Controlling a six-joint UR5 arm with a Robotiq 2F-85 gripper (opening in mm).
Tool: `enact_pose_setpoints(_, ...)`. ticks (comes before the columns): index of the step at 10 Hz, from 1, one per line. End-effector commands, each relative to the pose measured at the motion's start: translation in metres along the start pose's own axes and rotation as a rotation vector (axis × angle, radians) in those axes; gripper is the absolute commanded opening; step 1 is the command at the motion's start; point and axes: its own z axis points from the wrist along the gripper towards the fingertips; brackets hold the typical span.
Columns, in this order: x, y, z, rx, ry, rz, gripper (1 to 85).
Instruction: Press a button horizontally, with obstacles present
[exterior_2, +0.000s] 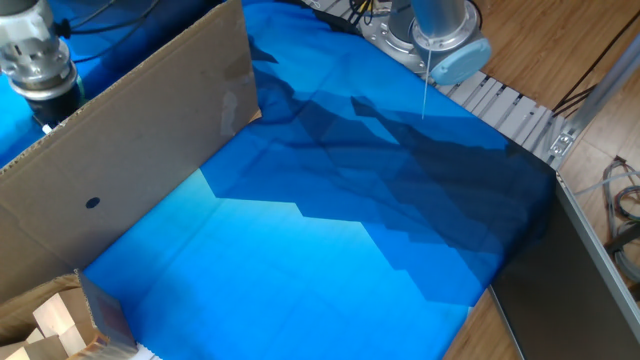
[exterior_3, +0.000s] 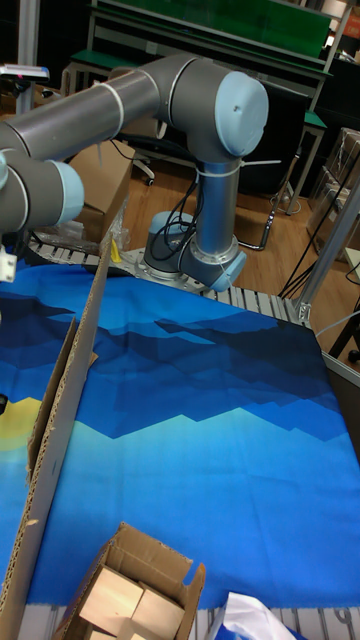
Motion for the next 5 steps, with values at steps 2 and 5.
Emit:
enact_pose_setpoints(2,-0.0035,-0.0009,0.0104,-0.003,-0.017,0.004,1.0)
enact_pose_setpoints(5,0.0015,-0.0022,0.0118,0.000,-0.005,-0.004,1.0)
